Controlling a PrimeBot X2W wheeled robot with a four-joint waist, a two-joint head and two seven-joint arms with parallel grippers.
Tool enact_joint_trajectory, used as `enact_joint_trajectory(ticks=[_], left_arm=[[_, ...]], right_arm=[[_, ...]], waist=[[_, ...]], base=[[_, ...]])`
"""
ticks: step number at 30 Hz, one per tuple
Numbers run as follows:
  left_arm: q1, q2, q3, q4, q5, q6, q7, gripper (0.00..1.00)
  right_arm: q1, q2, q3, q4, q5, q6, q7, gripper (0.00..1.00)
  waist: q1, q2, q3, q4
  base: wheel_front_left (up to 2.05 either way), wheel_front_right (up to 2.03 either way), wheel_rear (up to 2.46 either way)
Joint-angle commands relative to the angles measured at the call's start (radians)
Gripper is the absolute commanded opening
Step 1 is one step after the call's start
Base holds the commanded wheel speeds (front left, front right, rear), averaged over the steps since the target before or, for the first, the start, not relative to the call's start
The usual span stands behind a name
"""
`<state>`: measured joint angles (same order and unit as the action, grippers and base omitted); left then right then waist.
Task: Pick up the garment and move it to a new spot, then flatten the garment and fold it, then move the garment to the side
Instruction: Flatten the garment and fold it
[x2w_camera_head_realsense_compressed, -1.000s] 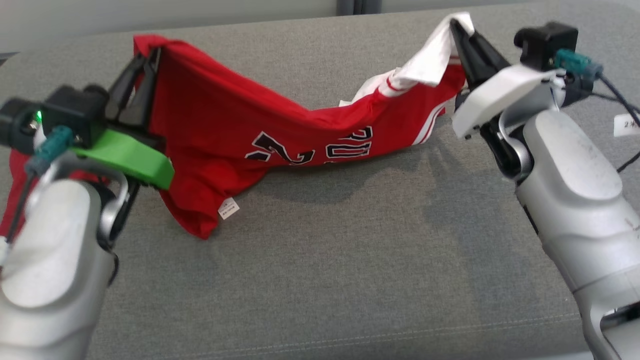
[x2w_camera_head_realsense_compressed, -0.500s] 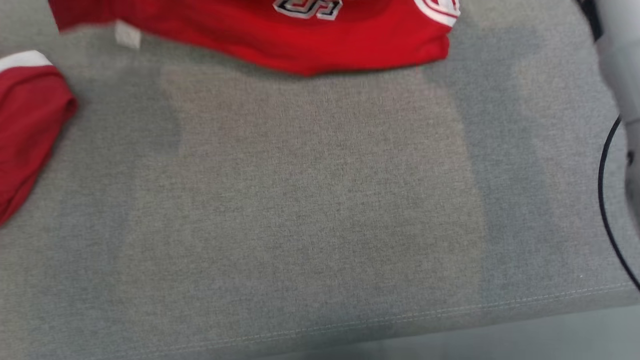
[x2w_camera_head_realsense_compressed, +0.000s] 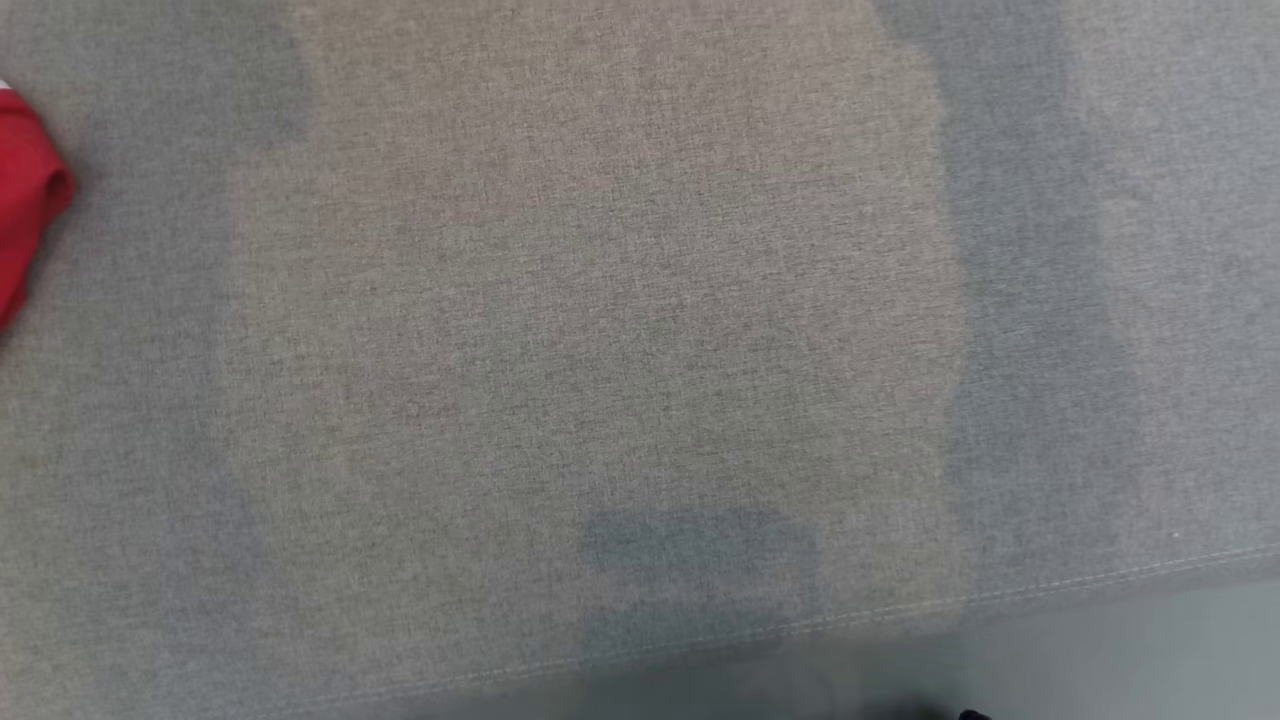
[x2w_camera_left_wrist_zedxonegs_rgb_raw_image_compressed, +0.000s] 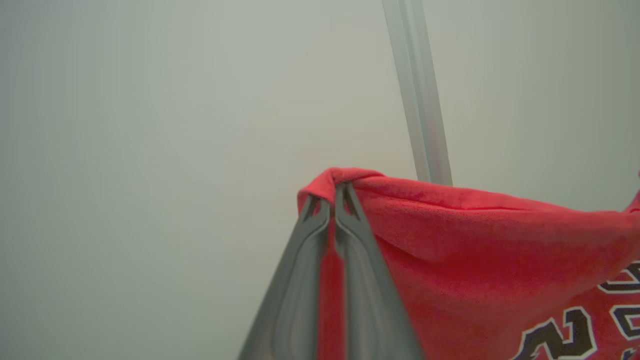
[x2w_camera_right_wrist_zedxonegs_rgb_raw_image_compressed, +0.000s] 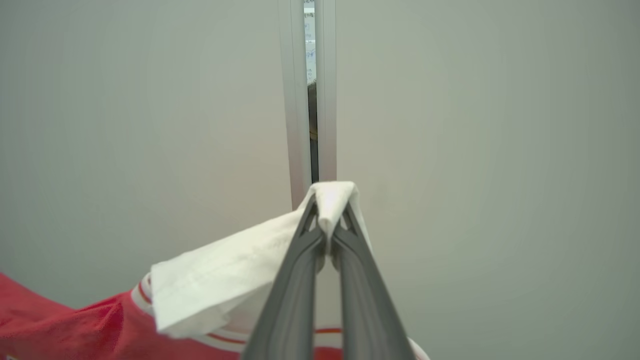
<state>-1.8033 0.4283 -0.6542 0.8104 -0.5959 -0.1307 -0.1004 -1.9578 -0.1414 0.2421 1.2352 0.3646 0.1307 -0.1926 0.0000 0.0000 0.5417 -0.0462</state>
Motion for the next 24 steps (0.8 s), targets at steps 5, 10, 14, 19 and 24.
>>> enact_joint_trajectory(ticks=[5, 10, 14, 19, 24], left_arm=[[-0.050, -0.038, -0.005, 0.058, 0.002, 0.001, -0.060, 0.00], [-0.063, -0.063, 0.001, 0.096, -0.024, 0.001, -0.097, 0.00], [-0.055, -0.061, 0.002, 0.116, -0.054, 0.001, -0.109, 0.00], [-0.010, -0.047, -0.021, 0.118, -0.088, 0.001, -0.122, 0.00], [0.046, -0.034, -0.037, 0.094, -0.132, 0.001, -0.142, 0.00]], right_arm=[[-0.072, -0.001, 0.004, 0.016, -0.054, 0.000, -0.040, 0.00], [-0.100, 0.007, -0.015, 0.028, -0.092, 0.000, -0.063, 0.00], [-0.084, 0.022, -0.018, 0.032, -0.103, 0.000, -0.069, 0.00], [-0.045, 0.032, -0.006, 0.036, -0.091, 0.000, -0.072, 0.00], [0.009, 0.044, 0.023, 0.013, -0.052, 0.000, -0.073, 0.00]], waist=[[0.0000, 0.0000, 0.029, 0.027], [0.0000, 0.0000, 0.042, 0.035], [0.0000, 0.0000, 0.056, 0.031], [0.0000, 0.0000, 0.079, 0.024], [0.0000, 0.0000, 0.099, 0.021]], base=[[0.00, 0.00, 0.00], [0.00, 0.00, 0.00], [0.00, 0.00, 0.00], [0.00, 0.00, 0.00], [0.00, 0.00, 0.00]])
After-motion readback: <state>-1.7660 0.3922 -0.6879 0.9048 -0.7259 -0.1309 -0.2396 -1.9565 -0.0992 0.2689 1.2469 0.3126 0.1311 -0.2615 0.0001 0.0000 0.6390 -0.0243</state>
